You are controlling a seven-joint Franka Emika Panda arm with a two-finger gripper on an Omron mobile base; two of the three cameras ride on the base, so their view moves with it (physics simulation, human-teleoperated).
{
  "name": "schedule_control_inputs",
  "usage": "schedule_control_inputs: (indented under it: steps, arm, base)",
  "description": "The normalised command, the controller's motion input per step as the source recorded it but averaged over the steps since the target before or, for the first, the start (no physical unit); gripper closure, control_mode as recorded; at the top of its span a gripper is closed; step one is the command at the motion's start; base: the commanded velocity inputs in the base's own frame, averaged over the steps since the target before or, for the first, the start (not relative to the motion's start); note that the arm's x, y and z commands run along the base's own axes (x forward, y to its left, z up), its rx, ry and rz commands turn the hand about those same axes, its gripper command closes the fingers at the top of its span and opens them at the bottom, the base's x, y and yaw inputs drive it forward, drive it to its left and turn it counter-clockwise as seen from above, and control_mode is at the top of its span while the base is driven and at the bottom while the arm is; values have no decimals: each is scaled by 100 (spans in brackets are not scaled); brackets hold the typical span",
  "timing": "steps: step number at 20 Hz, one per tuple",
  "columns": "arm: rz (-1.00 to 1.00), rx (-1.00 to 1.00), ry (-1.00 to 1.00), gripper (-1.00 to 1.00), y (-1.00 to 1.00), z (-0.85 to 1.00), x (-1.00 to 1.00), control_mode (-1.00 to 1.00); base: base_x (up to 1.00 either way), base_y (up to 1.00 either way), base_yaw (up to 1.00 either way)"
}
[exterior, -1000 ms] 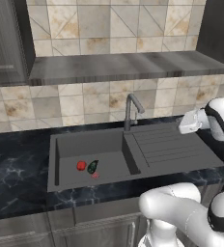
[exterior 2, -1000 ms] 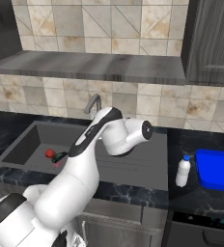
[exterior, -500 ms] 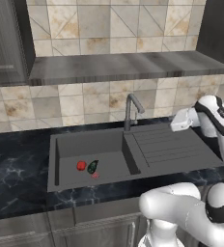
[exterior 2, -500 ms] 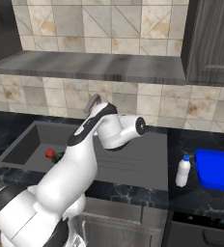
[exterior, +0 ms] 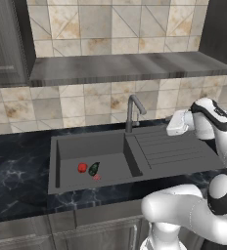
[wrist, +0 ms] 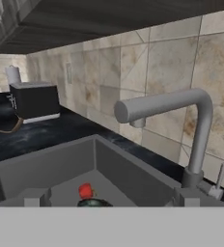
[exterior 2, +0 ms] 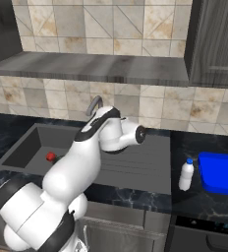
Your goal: Pick up all produce items and place them in the sink. Turn on the sink faucet to wash them. Then turn the sink off and put them in the tray.
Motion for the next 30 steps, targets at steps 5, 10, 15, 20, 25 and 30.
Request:
schedule_control_inputs:
  steps: [5, 10, 15, 20, 25, 30]
  arm:
    - [1, 0, -5, -100, 8, -6, 26, -100]
    - [1, 0, 0, -100, 5, -5, 32, -100]
    - [3, 0, 0, -100, 1, -9, 32, -100]
    - [5, 0, -1, -100, 0, -10, 24, -100]
    - [7, 0, -5, -100, 0, -7, 19, -100]
    - [8, 0, -5, -100, 0, -7, 21, -100]
  base:
    - [0, 0, 0]
    - [0, 0, 0]
    - [0, 0, 0]
    - [0, 0, 0]
    - [0, 0, 0]
    - [0, 0, 0]
